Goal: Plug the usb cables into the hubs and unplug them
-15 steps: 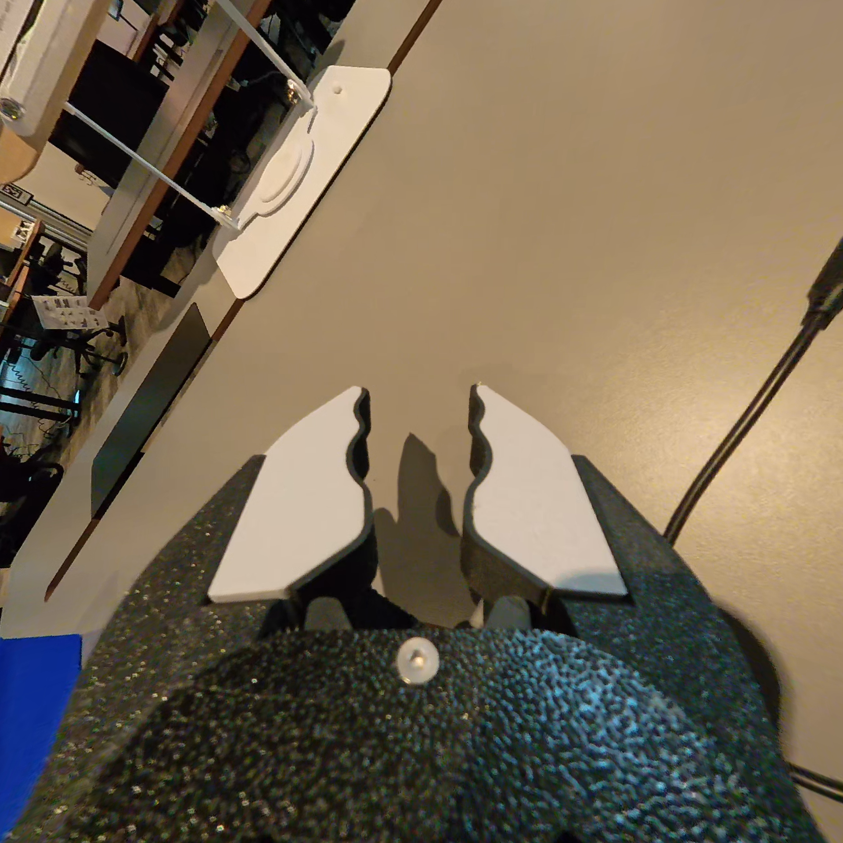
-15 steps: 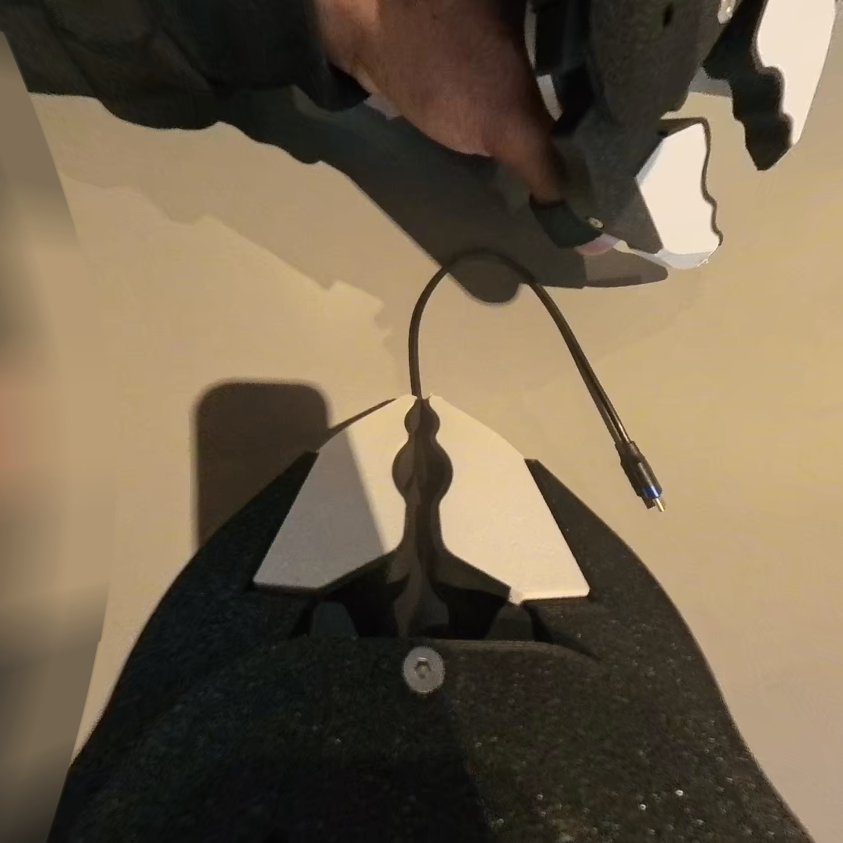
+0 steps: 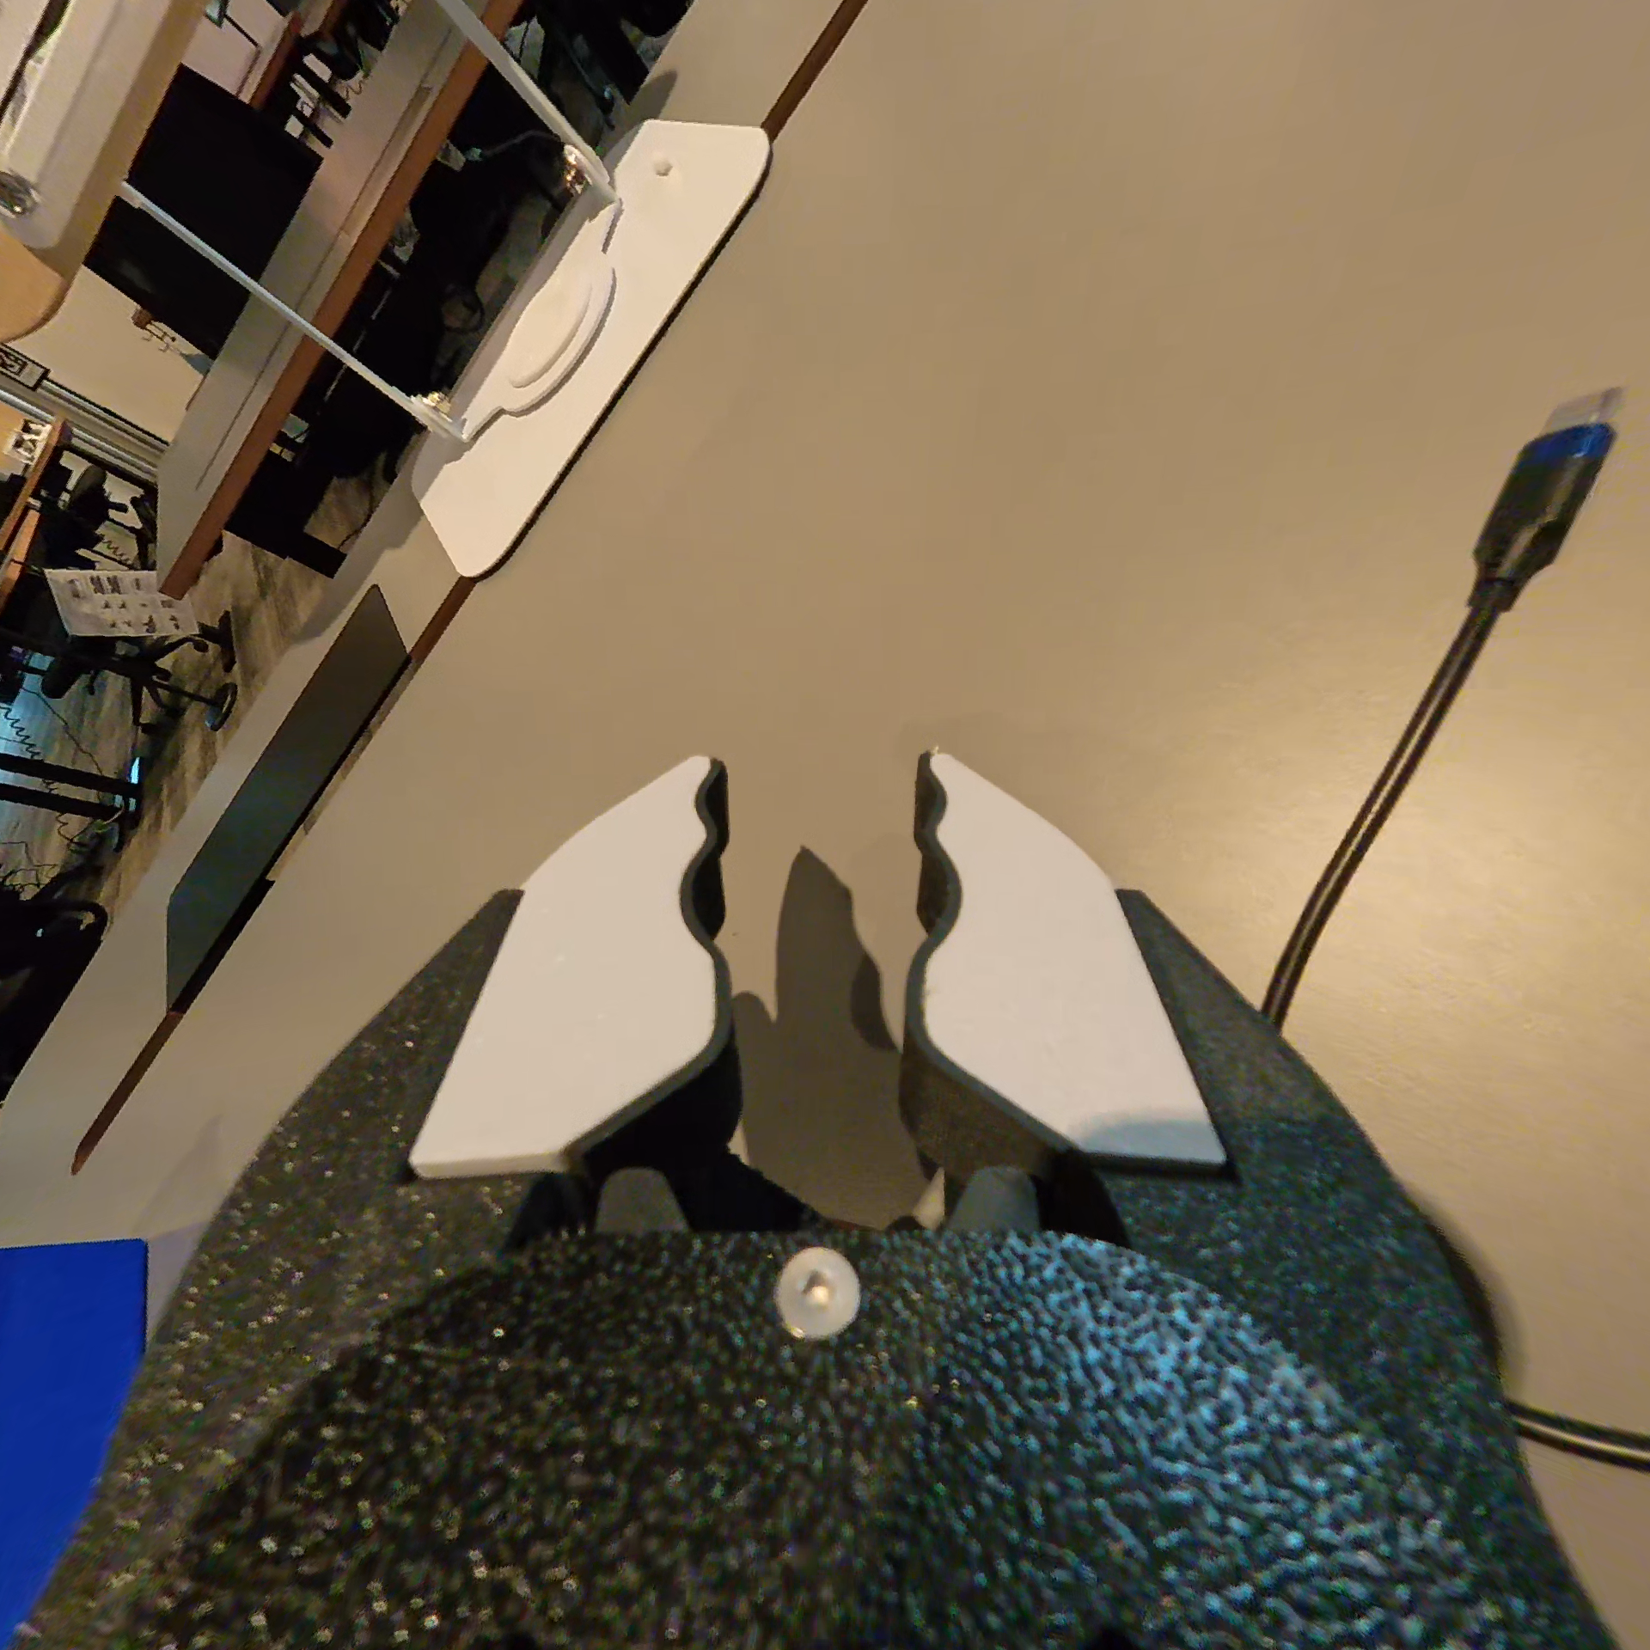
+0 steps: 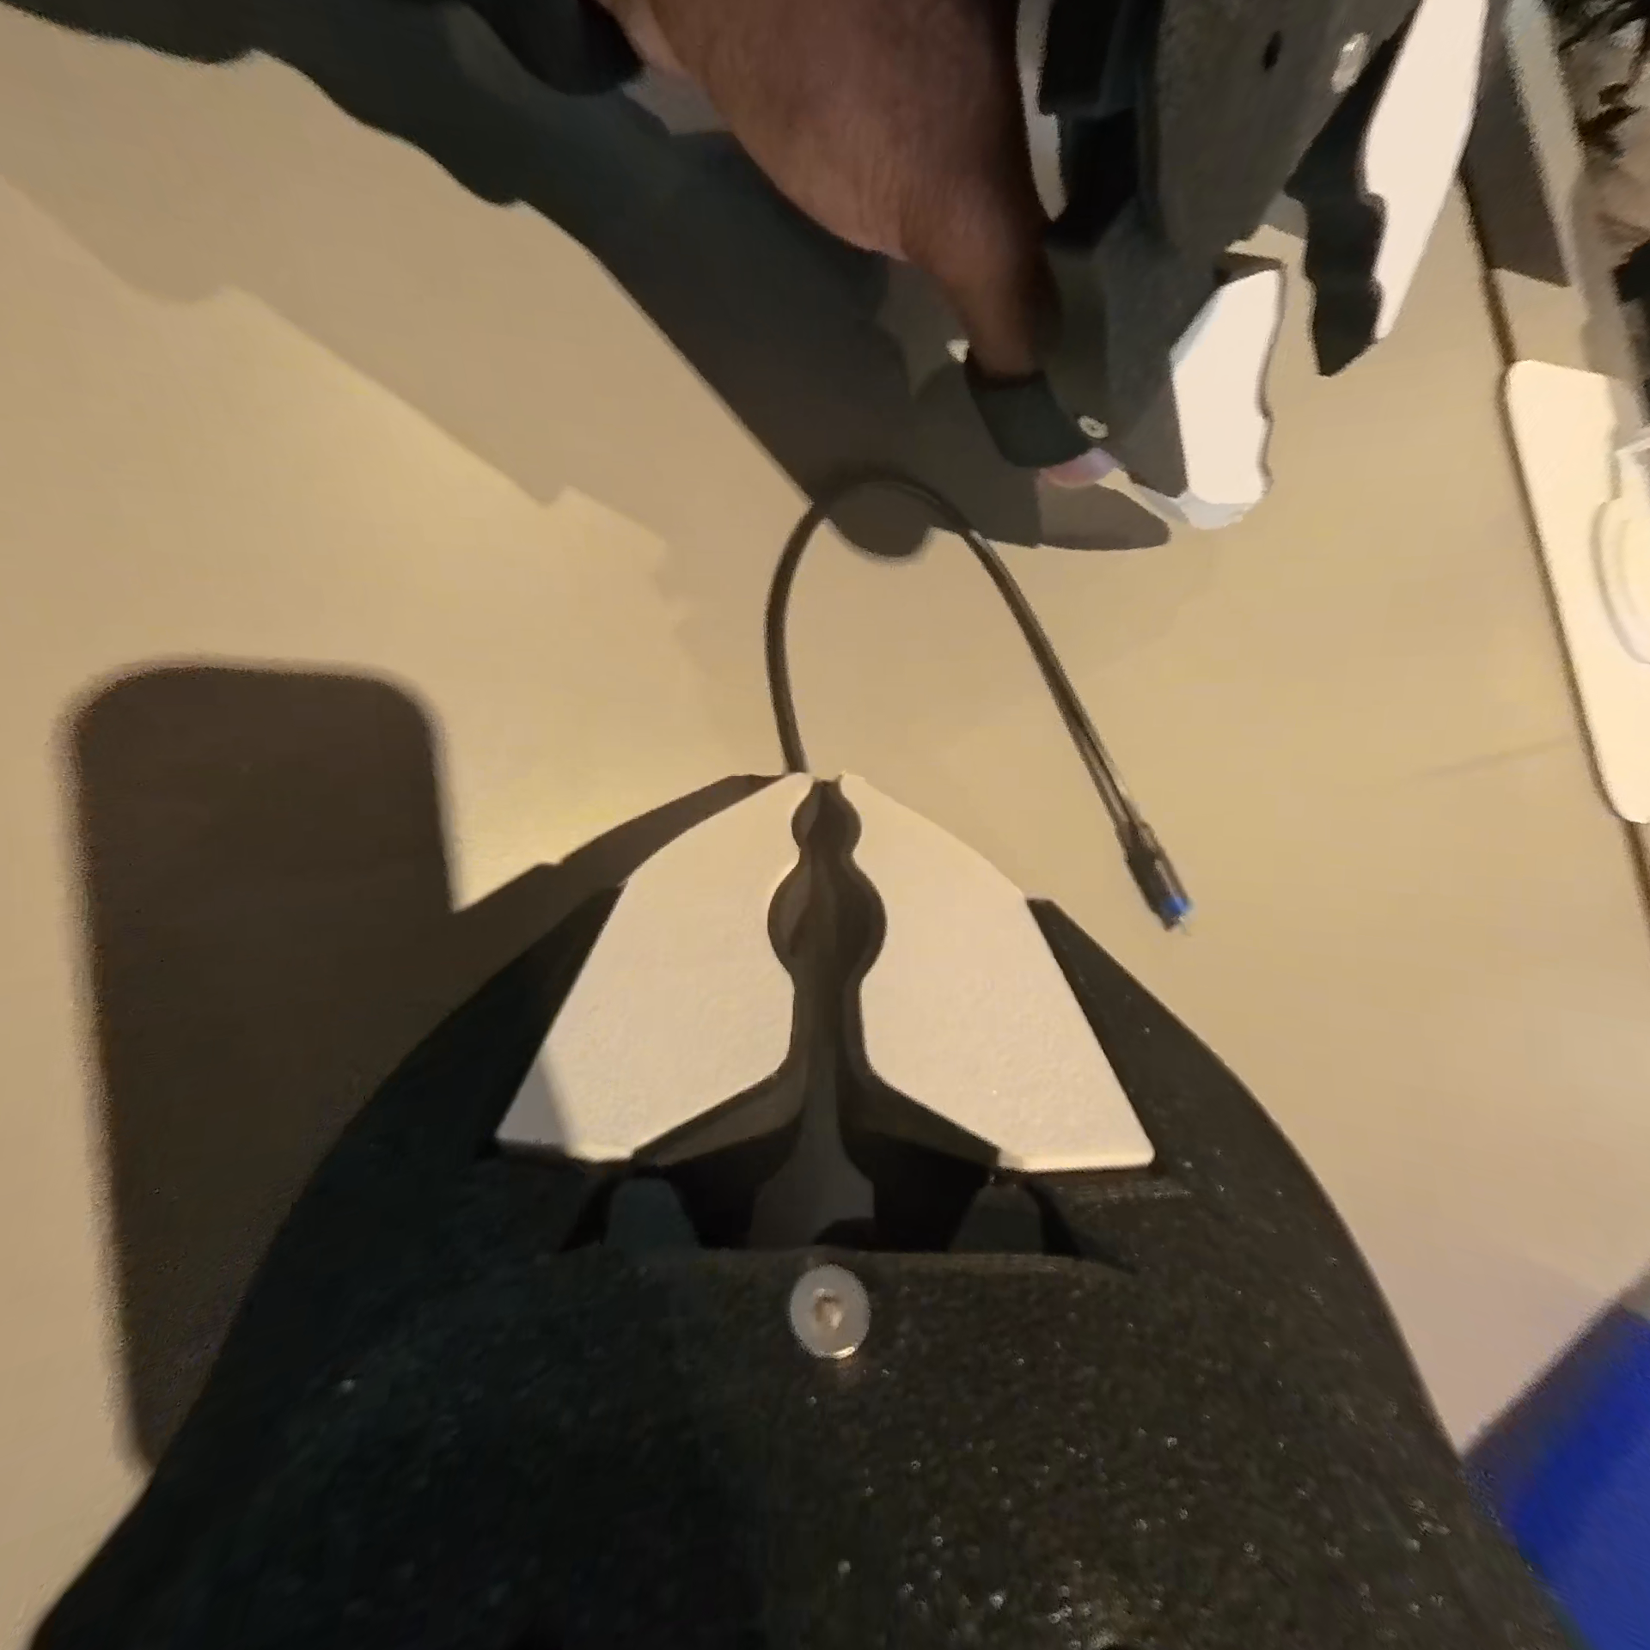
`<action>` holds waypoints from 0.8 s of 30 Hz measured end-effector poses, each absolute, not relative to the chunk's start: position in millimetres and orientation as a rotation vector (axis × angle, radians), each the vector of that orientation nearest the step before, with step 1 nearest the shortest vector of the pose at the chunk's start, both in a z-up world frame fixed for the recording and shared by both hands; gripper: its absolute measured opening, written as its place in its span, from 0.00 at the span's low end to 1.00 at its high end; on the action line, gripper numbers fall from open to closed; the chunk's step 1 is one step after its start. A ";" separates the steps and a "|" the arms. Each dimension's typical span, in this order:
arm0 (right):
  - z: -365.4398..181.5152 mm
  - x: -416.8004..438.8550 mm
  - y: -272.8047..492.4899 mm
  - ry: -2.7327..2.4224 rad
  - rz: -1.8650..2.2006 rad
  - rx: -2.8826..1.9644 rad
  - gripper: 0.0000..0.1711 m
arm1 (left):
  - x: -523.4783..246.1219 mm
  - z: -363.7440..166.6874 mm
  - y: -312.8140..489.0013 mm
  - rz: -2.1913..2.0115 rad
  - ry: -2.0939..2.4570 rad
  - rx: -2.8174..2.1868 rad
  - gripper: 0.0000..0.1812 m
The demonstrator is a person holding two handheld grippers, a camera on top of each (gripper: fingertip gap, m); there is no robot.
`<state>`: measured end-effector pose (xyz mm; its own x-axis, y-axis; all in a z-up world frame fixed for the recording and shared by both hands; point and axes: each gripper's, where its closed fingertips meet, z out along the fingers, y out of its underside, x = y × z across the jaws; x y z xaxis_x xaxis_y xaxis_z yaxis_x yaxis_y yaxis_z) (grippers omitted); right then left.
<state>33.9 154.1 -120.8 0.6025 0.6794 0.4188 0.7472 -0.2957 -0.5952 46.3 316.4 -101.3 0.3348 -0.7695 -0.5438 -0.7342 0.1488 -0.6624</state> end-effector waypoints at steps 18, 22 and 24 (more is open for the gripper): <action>-62.0 75.3 167.6 -1.109 -0.010 -1.976 0.00 | 40.5 -105.7 323.5 -0.067 1.387 -1.627 0.21; -69.8 105.0 197.7 -1.055 0.126 -2.092 0.11 | 40.5 -105.0 323.0 -0.076 1.394 -1.629 0.21; -85.2 112.9 210.5 -1.032 0.203 -2.156 0.16 | 40.2 -104.5 322.7 -0.080 1.397 -1.630 0.21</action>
